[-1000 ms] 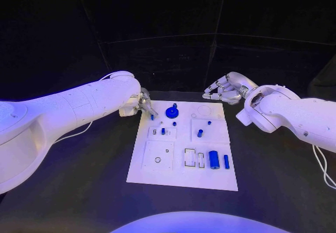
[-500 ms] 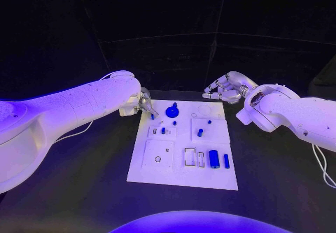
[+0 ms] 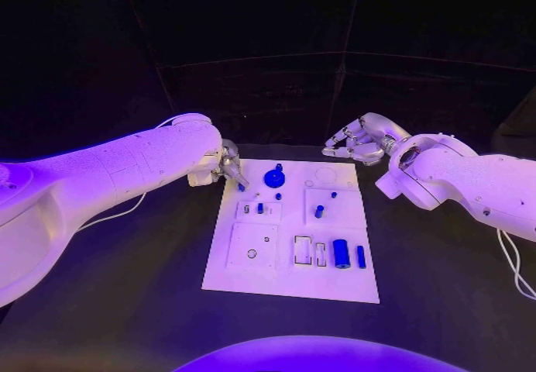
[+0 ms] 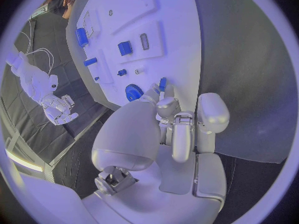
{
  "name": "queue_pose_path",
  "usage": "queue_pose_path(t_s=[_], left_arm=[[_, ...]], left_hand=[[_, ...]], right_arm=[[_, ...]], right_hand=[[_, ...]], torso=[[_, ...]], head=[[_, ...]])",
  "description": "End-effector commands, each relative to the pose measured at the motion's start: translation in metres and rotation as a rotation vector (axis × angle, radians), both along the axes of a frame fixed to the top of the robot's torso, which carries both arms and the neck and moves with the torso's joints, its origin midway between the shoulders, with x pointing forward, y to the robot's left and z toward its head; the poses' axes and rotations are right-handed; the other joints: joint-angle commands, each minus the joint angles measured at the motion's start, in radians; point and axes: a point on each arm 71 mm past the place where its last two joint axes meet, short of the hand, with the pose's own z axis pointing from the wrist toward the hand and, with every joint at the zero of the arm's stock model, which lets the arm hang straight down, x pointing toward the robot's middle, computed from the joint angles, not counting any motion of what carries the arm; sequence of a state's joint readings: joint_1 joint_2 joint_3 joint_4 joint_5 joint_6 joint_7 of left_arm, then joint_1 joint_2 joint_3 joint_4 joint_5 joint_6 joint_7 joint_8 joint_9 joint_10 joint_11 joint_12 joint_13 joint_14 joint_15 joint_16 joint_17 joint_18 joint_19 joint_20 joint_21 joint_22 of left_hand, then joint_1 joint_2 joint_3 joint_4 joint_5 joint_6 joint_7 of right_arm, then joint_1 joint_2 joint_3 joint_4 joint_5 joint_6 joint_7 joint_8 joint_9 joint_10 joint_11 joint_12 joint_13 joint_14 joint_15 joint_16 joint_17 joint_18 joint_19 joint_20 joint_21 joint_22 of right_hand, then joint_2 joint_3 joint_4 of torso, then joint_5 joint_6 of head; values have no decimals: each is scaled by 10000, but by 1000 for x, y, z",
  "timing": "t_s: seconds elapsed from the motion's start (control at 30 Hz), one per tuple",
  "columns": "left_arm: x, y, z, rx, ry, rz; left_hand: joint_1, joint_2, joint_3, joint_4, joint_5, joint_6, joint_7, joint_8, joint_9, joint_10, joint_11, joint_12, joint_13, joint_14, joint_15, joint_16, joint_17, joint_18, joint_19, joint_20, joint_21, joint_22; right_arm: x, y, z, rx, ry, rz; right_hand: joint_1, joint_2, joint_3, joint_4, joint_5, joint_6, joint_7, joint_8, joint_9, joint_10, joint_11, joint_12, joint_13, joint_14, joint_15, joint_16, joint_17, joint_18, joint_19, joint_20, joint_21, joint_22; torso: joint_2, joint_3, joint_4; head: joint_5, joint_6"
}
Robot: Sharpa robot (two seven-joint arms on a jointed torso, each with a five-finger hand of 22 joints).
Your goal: Assemble the parts on the task board
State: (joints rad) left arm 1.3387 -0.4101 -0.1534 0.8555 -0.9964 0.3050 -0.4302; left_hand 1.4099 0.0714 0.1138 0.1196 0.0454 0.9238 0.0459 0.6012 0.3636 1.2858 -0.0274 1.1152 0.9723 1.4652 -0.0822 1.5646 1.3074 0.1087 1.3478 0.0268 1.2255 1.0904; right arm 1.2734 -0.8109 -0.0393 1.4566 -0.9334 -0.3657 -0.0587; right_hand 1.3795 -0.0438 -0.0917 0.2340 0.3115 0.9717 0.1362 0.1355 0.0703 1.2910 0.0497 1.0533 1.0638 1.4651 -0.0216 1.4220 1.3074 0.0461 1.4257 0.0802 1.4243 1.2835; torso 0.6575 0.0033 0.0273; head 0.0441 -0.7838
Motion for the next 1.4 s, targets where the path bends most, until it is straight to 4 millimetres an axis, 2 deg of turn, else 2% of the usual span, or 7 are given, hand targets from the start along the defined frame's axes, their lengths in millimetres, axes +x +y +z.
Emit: queue_pose_path(t_s=[0.03, 0.43, 0.7, 0.93, 1.1, 1.2, 1.4], left_arm=[[-1, 1, 4, -200, -263, -107], [-18, 10, 12, -808, -927, -161], [-39, 11, 15, -1518, -1669, 132], [-54, 13, 7, -1962, -2140, 471], [-62, 13, 2, -2155, -2244, 561], [-66, 11, -1, -2143, -2112, 519], [-72, 8, -8, -1912, -1548, 337]], left_hand=[[-108, -204, 1237, -1129, 25, 52, 8, 37, 42, 58, 13, -33, -11, 1056, -7, 62, 2634, -62, 33, -1, 78, 33], [-853, -759, 2661, -1401, 21, 145, -14, 138, 90, 259, -8, 33, 40, 1056, -17, 62, 2634, -83, 111, -3, 160, 212], [-1162, -988, 3254, -1499, 22, 188, -36, 222, 136, 363, -30, 91, 90, 1056, -33, 61, 2633, -100, 171, -18, 217, 321], [-1279, -1088, 3512, -1535, 22, 204, -47, 260, 157, 405, -42, 105, 97, 1053, -44, 56, 2623, -108, 205, -28, 249, 375], [-1308, -1111, 3576, -1541, 22, 210, -50, 271, 163, 413, -44, 104, 95, 1053, -46, 57, 2624, -108, 209, -30, 250, 379], [-1308, -1111, 3576, -1541, 22, 210, -50, 271, 163, 413, -44, 104, 95, 1053, -46, 57, 2624, -108, 209, -30, 250, 379], [-1308, -1111, 3576, -1541, 22, 210, -50, 271, 163, 413, -44, 104, 95, 1053, -46, 57, 2624, -108, 209, -30, 250, 379]], right_arm=[[0, 0, 1, -7, -45, 85], [0, -3, 2, -11, -78, 18], [0, -4, 2, -19, -76, -6], [1, -4, 1, -23, -65, 1], [1, -4, 1, -20, -48, 7], [1, -3, 1, -15, -41, 21], [1, -2, 1, -10, -32, 45]], right_hand=[[8, 91, -40, -13, 32, -74, 9, 62, -15, -58, -8, -68, -12, 542, -49, -50, 70, 174, -48, 10, -34, -15], [18, 107, -44, -15, 38, -75, 9, 65, -14, -56, -7, -61, -7, 540, -49, -54, 64, 173, -44, 10, -32, -9], [18, 107, -44, -15, 38, -75, 9, 65, -14, -56, -7, -61, -7, 540, -49, -54, 64, 173, -44, 10, -32, -9], [18, 107, -44, -15, 38, -75, 9, 65, -14, -56, -7, -61, -7, 540, -49, -54, 64, 173, -44, 10, -32, -9], [18, 107, -44, -15, 38, -75, 9, 65, -14, -56, -7, -61, -7, 540, -49, -54, 64, 173, -44, 10, -32, -9], [18, 107, -44, -15, 38, -75, 9, 65, -14, -56, -7, -61, -7, 540, -49, -54, 64, 173, -44, 10, -32, -9], [19, 128, -53, -8, 43, -74, 10, 69, -13, -63, -6, -73, -19, 541, -49, -55, 66, 174, -48, 10, -37, -16]], torso=[[-21, 18, 23], [-42, 12, 61], [-40, 11, 101], [-45, 12, 97], [-32, -7, 75], [-27, 12, 66], [-25, 5, 82]], head=[[4, 1], [6, 31], [32, -12], [101, -35], [86, -38], [103, -48], [81, -63]])
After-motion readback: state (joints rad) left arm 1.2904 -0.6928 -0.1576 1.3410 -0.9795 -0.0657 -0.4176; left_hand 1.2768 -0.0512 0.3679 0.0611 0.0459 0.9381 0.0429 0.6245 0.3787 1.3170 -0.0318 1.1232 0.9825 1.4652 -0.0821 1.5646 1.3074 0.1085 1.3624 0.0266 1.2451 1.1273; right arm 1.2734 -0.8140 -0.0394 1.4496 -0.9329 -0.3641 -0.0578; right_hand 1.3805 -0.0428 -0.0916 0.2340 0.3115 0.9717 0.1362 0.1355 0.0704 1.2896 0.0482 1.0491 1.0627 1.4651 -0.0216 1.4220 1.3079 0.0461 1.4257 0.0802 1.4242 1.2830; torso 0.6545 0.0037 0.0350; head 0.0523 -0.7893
